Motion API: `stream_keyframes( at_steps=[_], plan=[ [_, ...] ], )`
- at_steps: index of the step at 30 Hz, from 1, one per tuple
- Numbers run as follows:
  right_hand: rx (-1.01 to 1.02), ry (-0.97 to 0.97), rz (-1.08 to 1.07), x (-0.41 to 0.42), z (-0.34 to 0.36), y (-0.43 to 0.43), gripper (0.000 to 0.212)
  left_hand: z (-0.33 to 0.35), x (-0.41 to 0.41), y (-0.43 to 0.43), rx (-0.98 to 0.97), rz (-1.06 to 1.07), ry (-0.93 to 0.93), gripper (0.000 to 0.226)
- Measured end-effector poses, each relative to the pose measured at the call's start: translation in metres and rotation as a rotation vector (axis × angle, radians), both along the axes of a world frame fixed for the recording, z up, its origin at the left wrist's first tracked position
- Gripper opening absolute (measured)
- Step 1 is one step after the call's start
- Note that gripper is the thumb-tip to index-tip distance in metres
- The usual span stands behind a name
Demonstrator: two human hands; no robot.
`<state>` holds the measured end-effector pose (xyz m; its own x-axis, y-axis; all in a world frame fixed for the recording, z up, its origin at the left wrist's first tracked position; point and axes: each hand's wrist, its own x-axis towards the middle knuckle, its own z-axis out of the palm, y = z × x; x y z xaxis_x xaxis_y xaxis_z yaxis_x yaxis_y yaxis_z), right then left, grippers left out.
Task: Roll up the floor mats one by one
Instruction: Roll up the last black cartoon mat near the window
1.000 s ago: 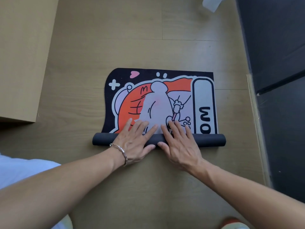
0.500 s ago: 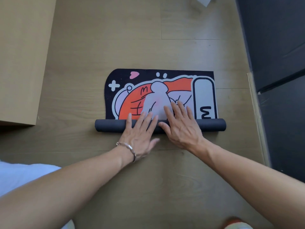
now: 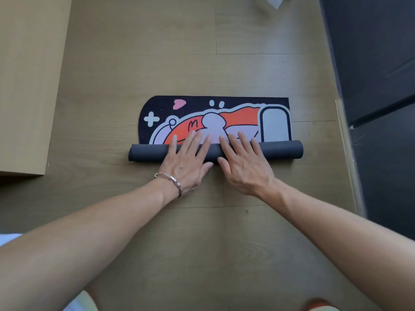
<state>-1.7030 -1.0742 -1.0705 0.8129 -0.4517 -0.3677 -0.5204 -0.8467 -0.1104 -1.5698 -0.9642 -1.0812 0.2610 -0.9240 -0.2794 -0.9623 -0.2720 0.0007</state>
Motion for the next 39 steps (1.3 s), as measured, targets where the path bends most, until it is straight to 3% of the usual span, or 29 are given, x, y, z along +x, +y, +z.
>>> stream_keyframes(
  at_steps=[3,11,16,23,26,29,34,39],
  plan=[
    [0.011,-0.001,-0.016,0.013,-0.003,-0.013,0.062,-0.006,-0.004,0.011,-0.063,-0.027,-0.084,0.069],
    [0.086,0.065,-0.054,0.028,-0.002,-0.028,0.058,0.006,0.007,-0.010,-0.034,-0.054,-0.165,0.062],
    [0.118,0.093,-0.058,0.029,0.002,-0.029,0.059,0.020,0.009,-0.024,0.067,-0.081,-0.119,0.057],
    [0.164,0.113,-0.028,0.012,0.010,-0.008,0.060,0.033,0.003,-0.005,0.053,-0.183,-0.078,0.049],
    [0.171,0.144,-0.014,-0.013,0.011,0.022,0.075,0.035,-0.010,0.022,0.061,-0.255,-0.011,0.043],
    [0.211,0.159,0.006,-0.042,0.010,0.055,0.089,0.031,-0.026,0.052,0.131,-0.379,0.012,0.052],
    [0.065,0.034,0.071,-0.068,0.010,0.083,0.067,0.026,-0.024,0.057,0.102,-0.424,0.060,0.049],
    [0.036,-0.004,0.086,-0.066,0.011,0.093,0.068,0.025,-0.008,0.042,0.093,-0.308,0.130,0.057]
  ],
)
